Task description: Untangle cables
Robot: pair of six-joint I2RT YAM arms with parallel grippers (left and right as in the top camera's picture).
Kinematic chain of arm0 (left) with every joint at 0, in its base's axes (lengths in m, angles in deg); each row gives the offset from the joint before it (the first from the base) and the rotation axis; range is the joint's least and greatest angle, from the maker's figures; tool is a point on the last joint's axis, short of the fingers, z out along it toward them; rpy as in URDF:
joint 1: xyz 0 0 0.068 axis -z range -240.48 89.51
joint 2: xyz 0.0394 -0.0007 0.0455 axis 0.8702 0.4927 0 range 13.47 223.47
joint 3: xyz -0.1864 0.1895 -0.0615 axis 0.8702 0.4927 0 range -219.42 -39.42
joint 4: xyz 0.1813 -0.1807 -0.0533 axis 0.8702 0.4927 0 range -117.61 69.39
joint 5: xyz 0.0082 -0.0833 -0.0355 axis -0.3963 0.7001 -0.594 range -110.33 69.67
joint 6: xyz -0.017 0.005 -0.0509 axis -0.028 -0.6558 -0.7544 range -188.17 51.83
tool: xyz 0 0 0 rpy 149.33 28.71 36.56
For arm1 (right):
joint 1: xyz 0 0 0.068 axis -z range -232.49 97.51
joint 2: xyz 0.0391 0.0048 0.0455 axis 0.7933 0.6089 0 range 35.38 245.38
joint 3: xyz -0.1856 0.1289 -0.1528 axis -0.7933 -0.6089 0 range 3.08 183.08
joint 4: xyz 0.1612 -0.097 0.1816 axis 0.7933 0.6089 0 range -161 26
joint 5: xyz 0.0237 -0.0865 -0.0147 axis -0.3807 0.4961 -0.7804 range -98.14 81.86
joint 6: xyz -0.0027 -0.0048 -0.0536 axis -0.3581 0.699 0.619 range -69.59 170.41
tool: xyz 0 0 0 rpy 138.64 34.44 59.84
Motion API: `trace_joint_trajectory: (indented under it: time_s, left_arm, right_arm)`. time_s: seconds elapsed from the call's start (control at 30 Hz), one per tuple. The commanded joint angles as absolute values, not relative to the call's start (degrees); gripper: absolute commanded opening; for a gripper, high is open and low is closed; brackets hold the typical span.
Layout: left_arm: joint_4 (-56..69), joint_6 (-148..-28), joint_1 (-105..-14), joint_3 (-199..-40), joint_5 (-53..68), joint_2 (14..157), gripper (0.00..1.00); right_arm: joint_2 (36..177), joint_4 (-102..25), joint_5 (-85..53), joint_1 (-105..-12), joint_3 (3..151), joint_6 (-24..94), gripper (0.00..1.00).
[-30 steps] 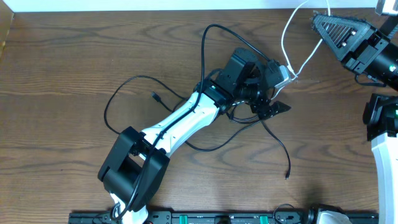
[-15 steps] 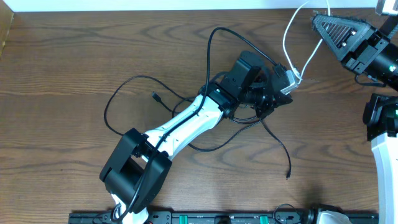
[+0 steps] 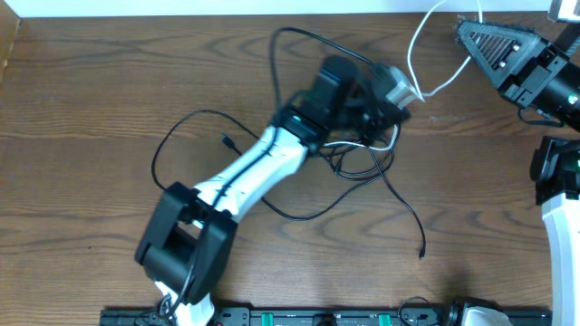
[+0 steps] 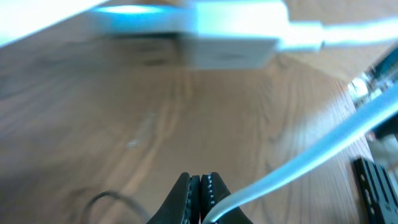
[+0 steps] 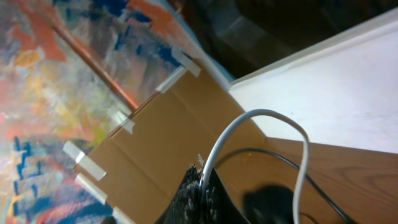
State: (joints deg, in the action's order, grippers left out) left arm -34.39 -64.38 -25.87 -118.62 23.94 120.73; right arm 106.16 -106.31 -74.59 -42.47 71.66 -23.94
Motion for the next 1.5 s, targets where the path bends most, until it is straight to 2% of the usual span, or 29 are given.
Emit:
trace_joint_trajectory:
  time_s: [0.0, 0.1, 0.47, 0.83, 0.93, 1.0, 1.17, 1.23, 1.47]
  left_arm:
    - [-35.7, -67.4, -29.6, -119.2, 29.9, 114.8, 0.08]
    - [-37.4, -67.8, -32.6, -119.2, 34.5, 110.7, 0.08]
    - [-42.8, -68.5, -36.7, -119.2, 34.5, 97.2, 0.08]
    - [-52.6, -77.3, -36.6, -119.2, 34.1, 95.7, 0.07]
    - [-53.2, -78.0, -35.8, -119.2, 34.1, 95.7, 0.08]
    - [-53.8, -78.6, -34.9, -119.2, 34.1, 95.8, 0.08]
    - [-55.5, -78.6, -33.3, -119.2, 31.6, 95.8, 0.08]
    - [-56.9, -78.9, -33.2, -119.2, 31.5, 95.8, 0.08]
    - [-57.7, -79.9, -33.2, -119.2, 31.5, 95.8, 0.08]
  right_arm:
    - [105.9, -104.0, -74.5, -40.8, 72.4, -20.8, 0.01]
    - [105.9, -98.4, -74.1, -40.4, 72.4, -16.4, 0.01]
    - [105.9, -71.9, -71.5, -40.6, 72.4, 5.8, 0.06]
    - [105.9, -55.6, -71.3, -43.8, 72.3, 23.9, 0.17]
    - [105.9, -54.5, -69.0, -46.3, 72.3, 24.4, 0.21]
    - [106.0, -54.5, -67.0, -48.7, 72.3, 24.9, 0.27]
    - [106.6, -54.4, -62.5, -54.5, 72.3, 26.1, 0.53]
    - [107.2, -54.5, -62.2, -56.0, 72.2, 26.5, 0.6]
    - [110.5, -54.3, -62.3, -58.7, 72.2, 27.3, 0.61]
